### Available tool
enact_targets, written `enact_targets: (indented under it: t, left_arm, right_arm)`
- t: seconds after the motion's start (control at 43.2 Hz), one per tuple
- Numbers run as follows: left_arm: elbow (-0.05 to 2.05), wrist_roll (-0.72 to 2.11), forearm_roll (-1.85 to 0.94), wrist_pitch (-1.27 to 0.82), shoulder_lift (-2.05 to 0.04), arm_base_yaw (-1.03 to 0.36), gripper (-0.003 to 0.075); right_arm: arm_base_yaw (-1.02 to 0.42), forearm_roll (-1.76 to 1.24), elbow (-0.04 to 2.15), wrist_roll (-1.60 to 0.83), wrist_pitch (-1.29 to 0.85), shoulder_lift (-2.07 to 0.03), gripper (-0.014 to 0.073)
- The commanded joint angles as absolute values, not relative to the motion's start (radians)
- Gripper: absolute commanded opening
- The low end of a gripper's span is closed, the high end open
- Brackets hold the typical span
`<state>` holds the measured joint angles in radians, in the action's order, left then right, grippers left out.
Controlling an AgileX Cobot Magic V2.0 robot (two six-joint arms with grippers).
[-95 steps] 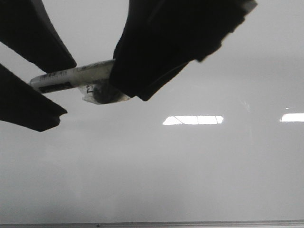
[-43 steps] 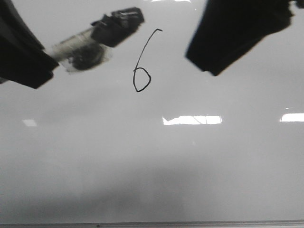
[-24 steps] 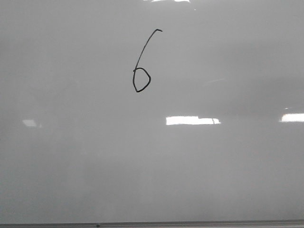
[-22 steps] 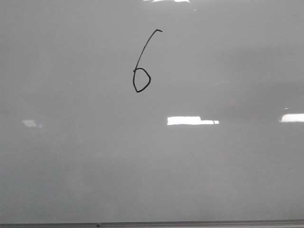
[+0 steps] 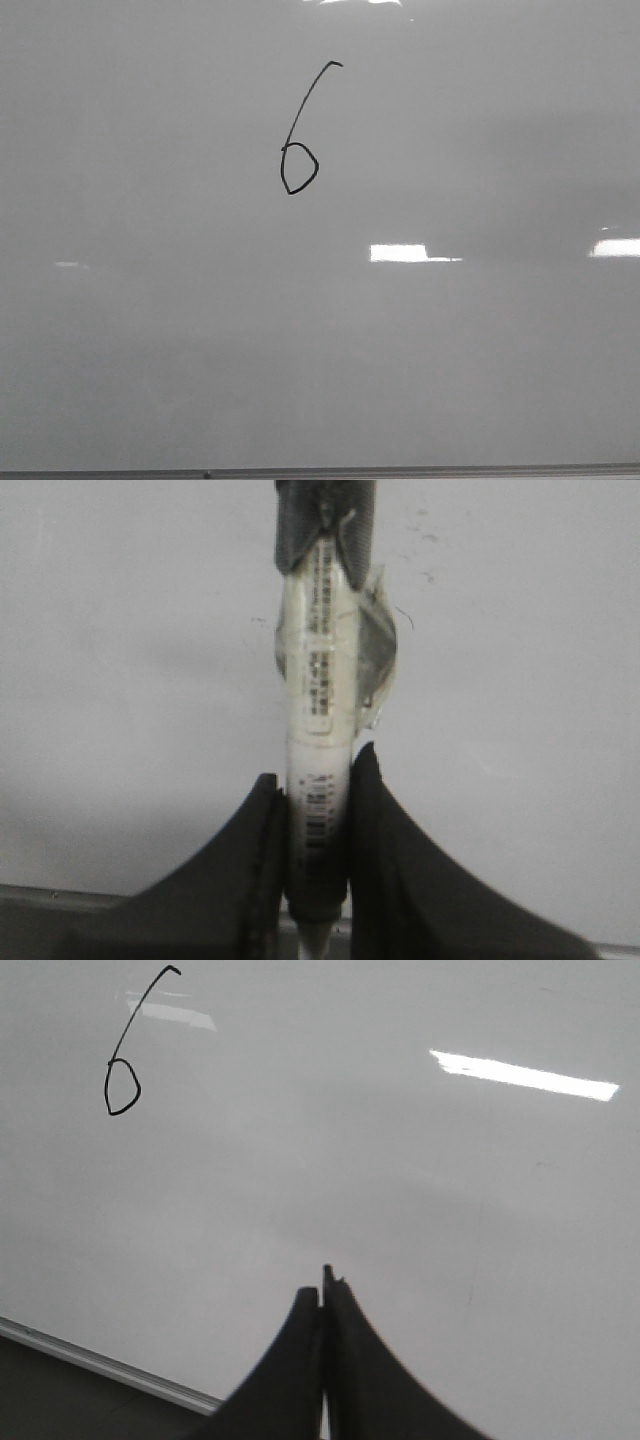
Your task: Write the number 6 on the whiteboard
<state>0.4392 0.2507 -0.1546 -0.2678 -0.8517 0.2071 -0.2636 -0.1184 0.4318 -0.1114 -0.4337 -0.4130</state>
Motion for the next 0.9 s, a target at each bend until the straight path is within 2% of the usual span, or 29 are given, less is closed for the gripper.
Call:
enact_targets:
  t: [0.0, 0.069, 0.301, 0.532, 0.625, 0.764, 0.879]
  left_arm:
    - [0.468, 0.242, -0.172, -0.048, -0.968, 0.209, 0.0022]
    - [0.484, 0.242, -0.172, 0.018, -1.059, 0.200, 0.0022]
    - [0.623, 0.246, -0.144, 0.052, -1.325, 0.114, 0.0022]
    - [0.676, 0.246, -0.144, 0.110, -1.403, 0.106, 0.0030]
    - [0.676, 0.246, -0.144, 0.151, -1.418, 0.106, 0.0085]
    - [0.677, 0.246, -0.144, 0.156, -1.440, 0.106, 0.0225]
    - [0.677, 0.246, -0.144, 0.160, -1.433, 0.106, 0.0291]
  right_arm:
    - [-0.256, -0.117, 0.457, -0.108, -0.348, -0.416, -0.0068]
    - [-0.256, -0.117, 0.457, -0.108, -0.348, -0.416, -0.0068]
    - [-0.256, -0.117, 0.452, -0.108, -0.347, -0.416, -0.0068]
    - [-0.256, -0.117, 0.444, -0.108, -0.345, -0.416, -0.0068]
    - [-0.256, -0.117, 0.444, -0.108, -0.345, -0.416, -0.0068]
    - [-0.256, -0.117, 0.444, -0.108, -0.345, -0.416, -0.0068]
    - [-0.256, -0.117, 0.444, -0.108, -0.345, -0.416, -0.0068]
